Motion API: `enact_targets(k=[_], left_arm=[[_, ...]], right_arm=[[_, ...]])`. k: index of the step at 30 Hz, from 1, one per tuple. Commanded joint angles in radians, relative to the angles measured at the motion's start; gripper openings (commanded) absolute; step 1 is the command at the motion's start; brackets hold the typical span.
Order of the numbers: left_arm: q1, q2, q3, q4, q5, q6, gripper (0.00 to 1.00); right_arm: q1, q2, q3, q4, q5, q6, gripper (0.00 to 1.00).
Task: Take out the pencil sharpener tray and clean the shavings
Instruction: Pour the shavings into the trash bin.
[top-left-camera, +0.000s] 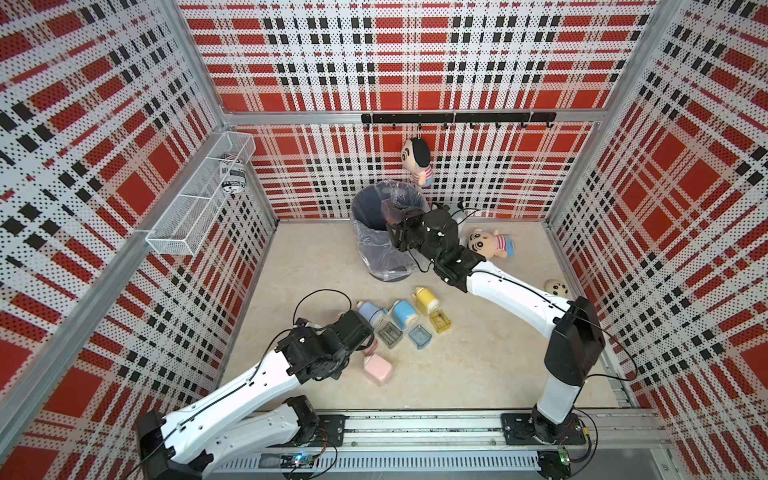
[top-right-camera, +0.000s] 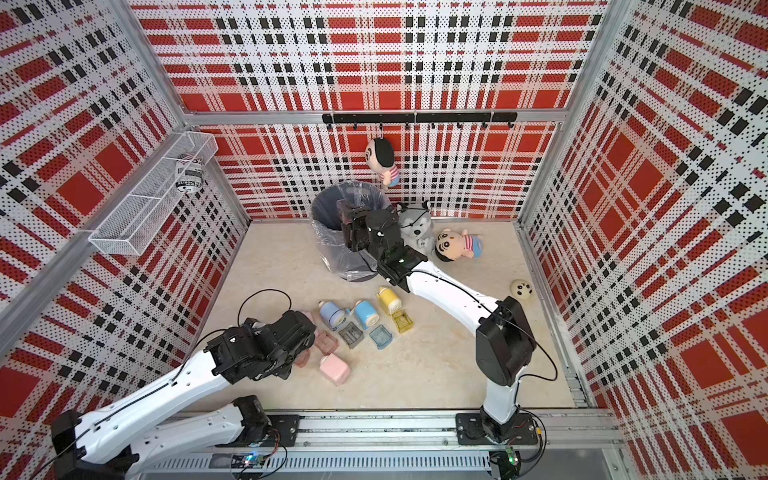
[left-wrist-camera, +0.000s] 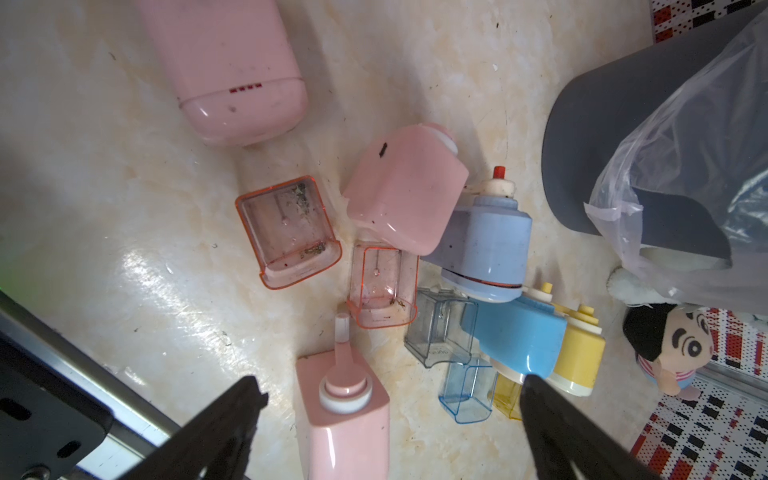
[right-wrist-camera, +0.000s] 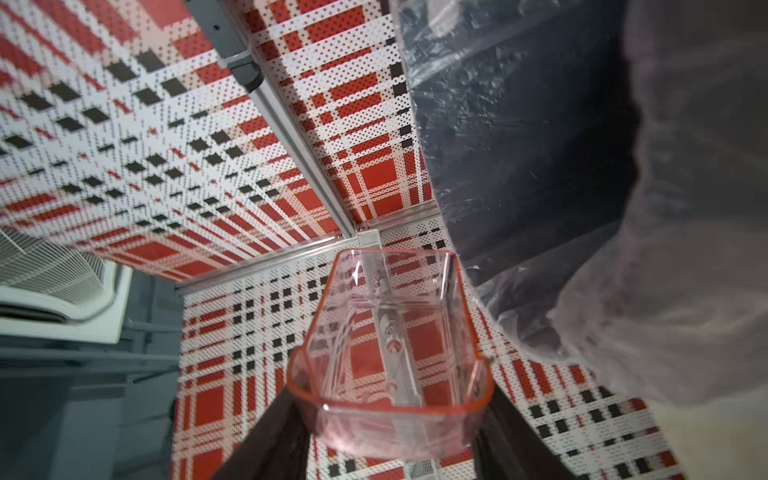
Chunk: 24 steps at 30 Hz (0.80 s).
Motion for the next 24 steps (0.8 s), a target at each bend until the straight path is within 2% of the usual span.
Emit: enact_targets(k=[1, 8, 13, 17, 24], left_arm=[[-0.007, -0.005, 0.004, 0.002, 0.000, 0.014, 0.98], [-0.009, 0.020, 0.008, 0.013, 0.007, 0.026, 0.98], [-0.009, 0.029, 0.004, 0.013, 0.021, 0.028, 0.98], [-0.008, 0.032, -0.003, 0.014, 0.036, 0.023, 0.98], [-0.008, 0.083, 0.001, 0.025, 0.085, 0.040, 0.98]], right_arm=[[-0.018, -0.110, -0.047, -0.058, -0.008, -0.293, 0.50], [-0.025, -0.238, -0.158, -0.073, -0.035, -0.675, 0.51], [-0.025, -0.370, -0.298, -0.062, -0.042, -0.928, 0.52], [-0.025, -0.484, -0.448, -0.050, -0.031, -1.084, 0.52], [-0.023, -0.681, -0.728, 0.015, -0.096, -1.318, 0.51]])
